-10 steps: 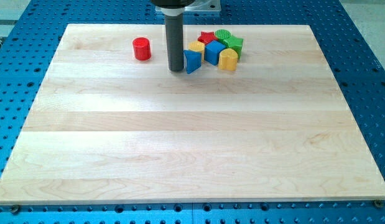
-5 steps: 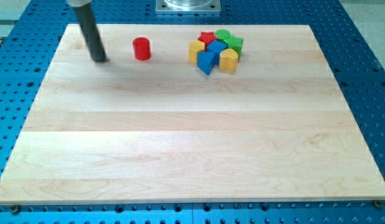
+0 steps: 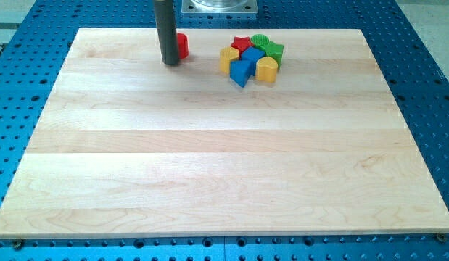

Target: Push the red circle into group of blocks

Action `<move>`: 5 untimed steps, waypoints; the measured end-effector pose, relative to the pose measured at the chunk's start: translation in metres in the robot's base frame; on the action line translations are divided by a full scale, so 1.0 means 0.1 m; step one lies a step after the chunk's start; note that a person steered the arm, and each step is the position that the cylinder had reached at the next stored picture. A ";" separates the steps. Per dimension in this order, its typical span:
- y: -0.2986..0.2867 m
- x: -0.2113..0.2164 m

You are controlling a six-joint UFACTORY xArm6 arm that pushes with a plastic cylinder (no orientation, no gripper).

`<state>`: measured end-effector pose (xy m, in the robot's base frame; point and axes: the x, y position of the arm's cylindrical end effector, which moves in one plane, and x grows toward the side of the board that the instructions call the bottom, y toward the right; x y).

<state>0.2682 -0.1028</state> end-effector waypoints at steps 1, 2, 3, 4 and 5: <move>-0.10 -0.40; -0.54 -0.71; 0.03 -0.76; 0.46 -0.58; 0.49 -0.28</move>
<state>0.2397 -0.0536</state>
